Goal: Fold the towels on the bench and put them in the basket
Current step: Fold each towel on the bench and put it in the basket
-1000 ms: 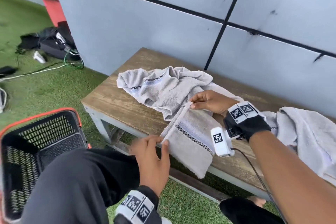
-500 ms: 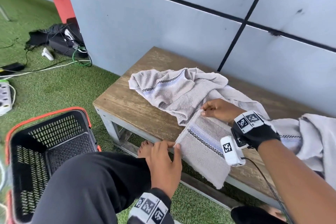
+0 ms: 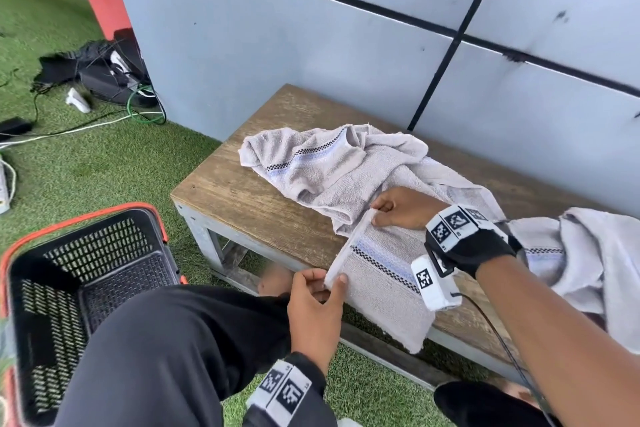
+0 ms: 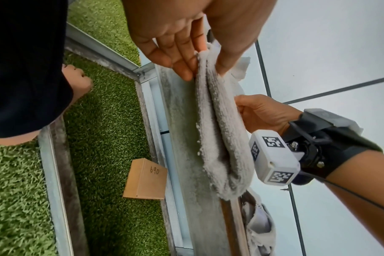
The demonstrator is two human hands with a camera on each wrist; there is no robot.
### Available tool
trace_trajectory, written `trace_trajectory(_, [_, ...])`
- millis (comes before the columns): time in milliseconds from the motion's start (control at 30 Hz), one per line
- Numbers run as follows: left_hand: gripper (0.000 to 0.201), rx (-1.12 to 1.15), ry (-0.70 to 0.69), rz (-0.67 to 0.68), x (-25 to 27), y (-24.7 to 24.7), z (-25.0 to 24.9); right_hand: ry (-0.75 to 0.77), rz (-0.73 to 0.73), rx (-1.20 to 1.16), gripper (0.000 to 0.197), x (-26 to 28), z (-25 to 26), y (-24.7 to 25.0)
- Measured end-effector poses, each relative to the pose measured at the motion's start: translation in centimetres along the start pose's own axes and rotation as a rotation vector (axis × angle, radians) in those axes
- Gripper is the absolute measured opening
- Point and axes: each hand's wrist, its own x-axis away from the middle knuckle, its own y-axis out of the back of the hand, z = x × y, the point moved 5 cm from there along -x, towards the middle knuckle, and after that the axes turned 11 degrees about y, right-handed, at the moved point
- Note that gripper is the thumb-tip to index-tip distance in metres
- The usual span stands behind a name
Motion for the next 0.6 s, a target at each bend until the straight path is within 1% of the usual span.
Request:
trace_trajectory(67, [0.023, 0.037, 0.012, 0.002, -0.1, -0.1, 0.2, -0.009, -0.042, -0.045, 0.026, 0.5, 0.2, 0.3])
trace_trajectory(167, [0.021, 0.068, -0.016, -0.006, 0.0, -0.2, 0.1, -0.014, -0.106, -0.099, 0.029, 1.6, 0.3, 0.9])
trace_trajectory(200, [0.021, 0.072, -0.03, -0.007, 0.2, -0.2, -0.1, -0.014, -0.12, -0.125, 0.028, 2.2, 0.2, 1.1])
trace_trajectory(267, [0.02, 0.092, -0.059, 0.0, 0.5, -0.4, -0.6, -0.001, -0.159, -0.186, 0.018, 3.5, 0.0, 1.4])
trace_trajectory(300, [0.019, 0.098, -0.076, -0.001, 0.5, -0.4, -0.9, 0.015, -0.18, -0.235, 0.015, 4.1, -0.1, 1.6])
trace_trajectory(400, [0.018, 0.059, -0.158, -0.001, 0.6, -0.6, -2.0, 0.066, -0.248, -0.48, 0.019, 6.7, -0.5, 1.9])
trace_trajectory(500, [0.018, 0.029, -0.227, 0.035, 0.9, -1.7, -4.3, 0.069, -0.355, -0.605, 0.021, 10.7, -1.4, 2.5])
trace_trajectory(600, [0.018, -0.062, -0.294, 0.144, 0.8, -3.9, -7.4, 0.073, -0.465, -0.657, 0.023, 15.2, -2.9, 3.2])
